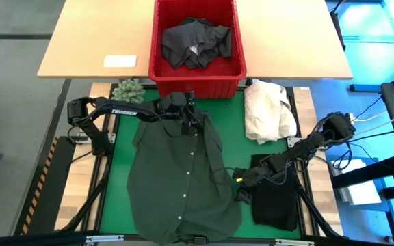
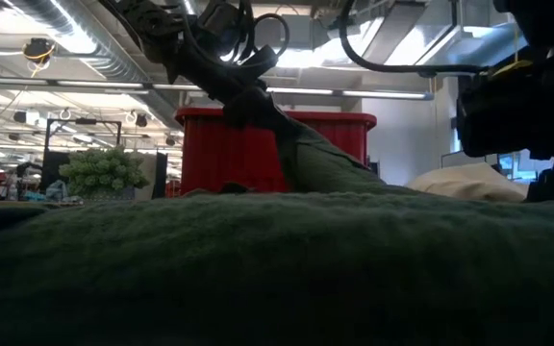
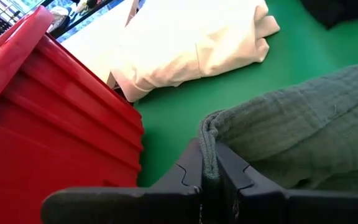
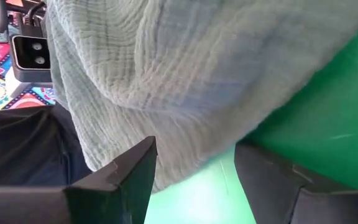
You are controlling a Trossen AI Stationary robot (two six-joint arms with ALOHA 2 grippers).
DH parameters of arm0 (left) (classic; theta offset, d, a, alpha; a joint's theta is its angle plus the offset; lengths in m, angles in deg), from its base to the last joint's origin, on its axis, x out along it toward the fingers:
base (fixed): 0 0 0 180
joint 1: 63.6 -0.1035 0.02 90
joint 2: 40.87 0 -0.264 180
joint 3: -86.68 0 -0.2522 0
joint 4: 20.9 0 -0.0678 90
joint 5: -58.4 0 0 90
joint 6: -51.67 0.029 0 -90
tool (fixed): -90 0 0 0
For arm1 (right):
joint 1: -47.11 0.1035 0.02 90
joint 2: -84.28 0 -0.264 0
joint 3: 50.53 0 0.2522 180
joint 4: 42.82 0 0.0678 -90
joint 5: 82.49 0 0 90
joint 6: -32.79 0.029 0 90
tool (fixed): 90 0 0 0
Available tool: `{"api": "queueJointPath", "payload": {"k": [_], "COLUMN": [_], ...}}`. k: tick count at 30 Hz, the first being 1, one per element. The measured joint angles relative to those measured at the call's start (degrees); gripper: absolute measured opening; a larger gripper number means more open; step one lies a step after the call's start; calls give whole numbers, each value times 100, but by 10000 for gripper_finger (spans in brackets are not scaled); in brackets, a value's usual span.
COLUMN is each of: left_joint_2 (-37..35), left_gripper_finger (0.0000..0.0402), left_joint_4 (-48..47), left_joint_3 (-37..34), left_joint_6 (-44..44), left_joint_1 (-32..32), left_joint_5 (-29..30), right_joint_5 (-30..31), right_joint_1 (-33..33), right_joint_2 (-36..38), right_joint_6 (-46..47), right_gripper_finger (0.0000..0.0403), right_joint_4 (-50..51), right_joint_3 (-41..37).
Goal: Fold laundry
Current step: Fold the green polo shirt
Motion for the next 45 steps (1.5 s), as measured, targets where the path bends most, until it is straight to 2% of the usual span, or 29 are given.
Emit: {"api": "queueJointPath", "payload": {"k": [3,6,9,13,14,17,20,26,33,43,45], "left_joint_2": [0,0,0,0,0,-49,-236,-588,-636,-624,-587], "left_gripper_finger": [3,2,2,2,2,2,2,2,2,2,2], "left_joint_4": [66,200,322,395,396,345,336,362,444,603,614], "left_joint_3": [0,1,2,2,2,2,2,13,13,11,11], "left_joint_6": [-2,-2,0,0,1,2,2,4,3,4,-12], "left_joint_1": [0,1,7,4,4,-31,-90,-252,-421,-497,-571], "left_joint_5": [0,0,0,-66,-85,-124,-266,-728,-1081,-1120,-1370], "right_joint_5": [165,249,345,502,502,491,521,1021,1543,1662,1669], "right_joint_1": [2,4,5,-2,-2,54,175,502,878,970,967], "right_joint_2": [-18,-26,-39,-55,-55,-4,148,608,908,946,946], "right_joint_6": [-11,-135,-305,-321,-312,-162,-154,-153,-111,-3,-86], "right_gripper_finger": [219,198,140,25,15,18,6,4,2,1,1], "right_joint_4": [-10,-17,-17,-94,-156,-322,-644,-1046,-769,-624,-720], "right_joint_3": [4,4,2,-3,-4,-6,-7,-3,-4,-4,-2]}}
